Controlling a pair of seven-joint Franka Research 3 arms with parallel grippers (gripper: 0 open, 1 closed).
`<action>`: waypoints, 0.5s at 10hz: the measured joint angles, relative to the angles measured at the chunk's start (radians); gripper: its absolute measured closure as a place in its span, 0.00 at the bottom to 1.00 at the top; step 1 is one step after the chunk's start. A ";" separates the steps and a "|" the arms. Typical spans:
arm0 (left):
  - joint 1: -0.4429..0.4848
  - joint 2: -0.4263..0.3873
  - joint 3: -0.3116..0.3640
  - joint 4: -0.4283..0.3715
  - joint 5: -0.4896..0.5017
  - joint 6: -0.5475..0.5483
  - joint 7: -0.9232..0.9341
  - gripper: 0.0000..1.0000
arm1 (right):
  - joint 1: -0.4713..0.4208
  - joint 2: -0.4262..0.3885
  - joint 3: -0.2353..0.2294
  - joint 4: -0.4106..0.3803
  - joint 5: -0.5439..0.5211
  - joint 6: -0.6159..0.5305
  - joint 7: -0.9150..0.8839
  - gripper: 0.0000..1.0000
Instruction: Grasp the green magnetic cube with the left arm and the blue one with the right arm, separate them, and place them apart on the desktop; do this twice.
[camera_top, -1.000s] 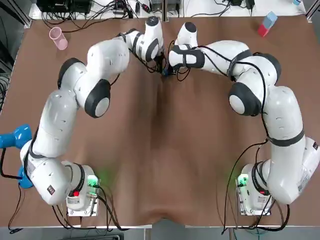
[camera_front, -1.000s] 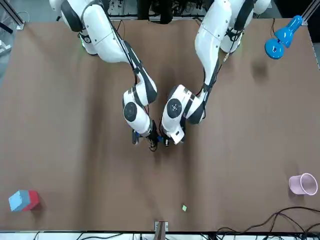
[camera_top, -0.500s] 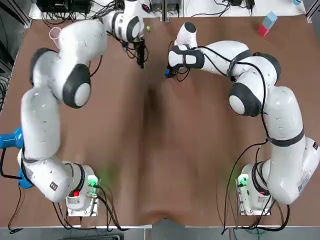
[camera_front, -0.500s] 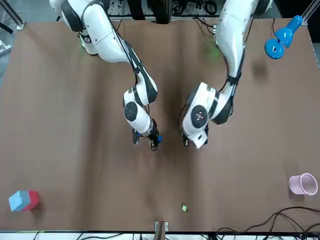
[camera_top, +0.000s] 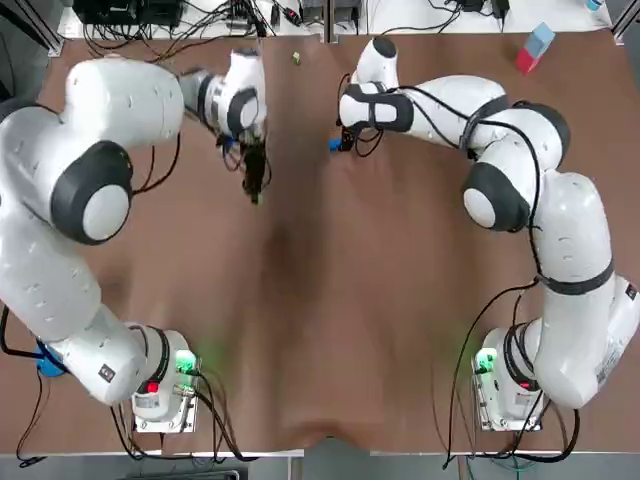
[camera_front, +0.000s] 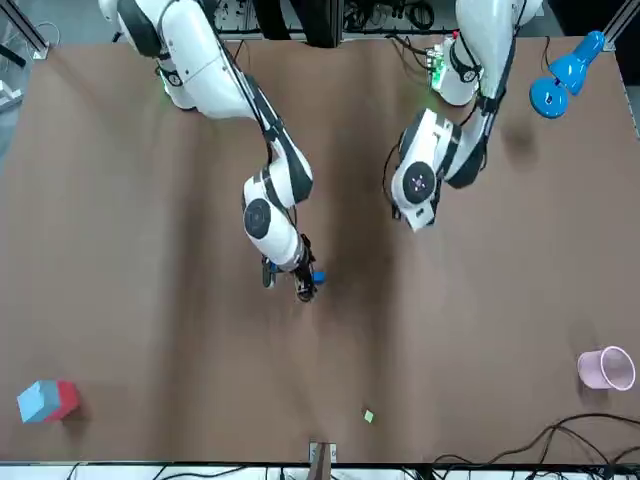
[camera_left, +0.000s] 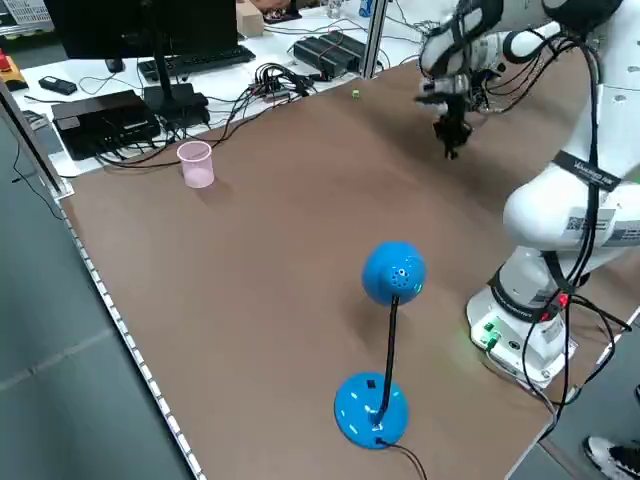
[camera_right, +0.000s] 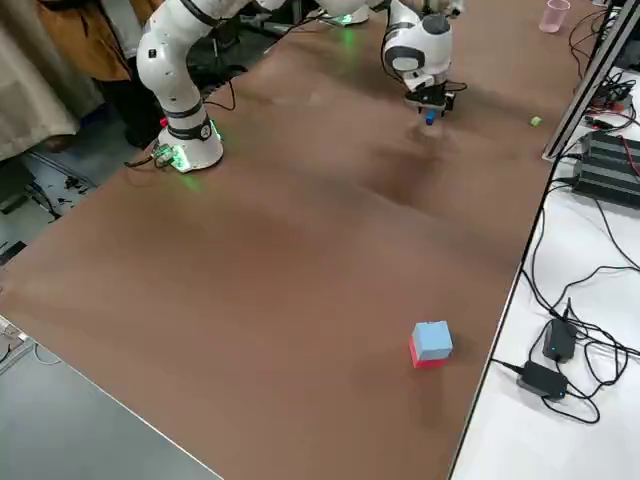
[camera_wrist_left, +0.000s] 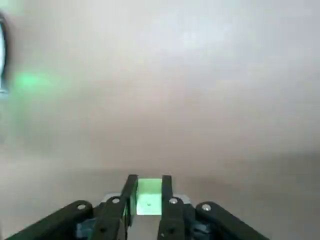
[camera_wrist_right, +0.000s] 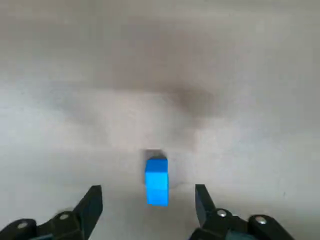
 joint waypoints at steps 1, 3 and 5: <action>-0.010 -0.001 -0.043 -0.065 0.000 0.006 -0.001 0.77 | -0.003 -0.023 -0.006 -0.029 0.000 0.000 -0.009 0.15; -0.018 -0.018 -0.112 -0.127 0.000 0.006 -0.013 0.77 | -0.016 -0.043 -0.016 -0.056 0.000 0.000 -0.030 0.15; -0.018 -0.044 -0.153 -0.141 0.000 -0.058 -0.016 0.77 | -0.021 -0.045 -0.041 -0.060 0.000 0.000 -0.041 0.15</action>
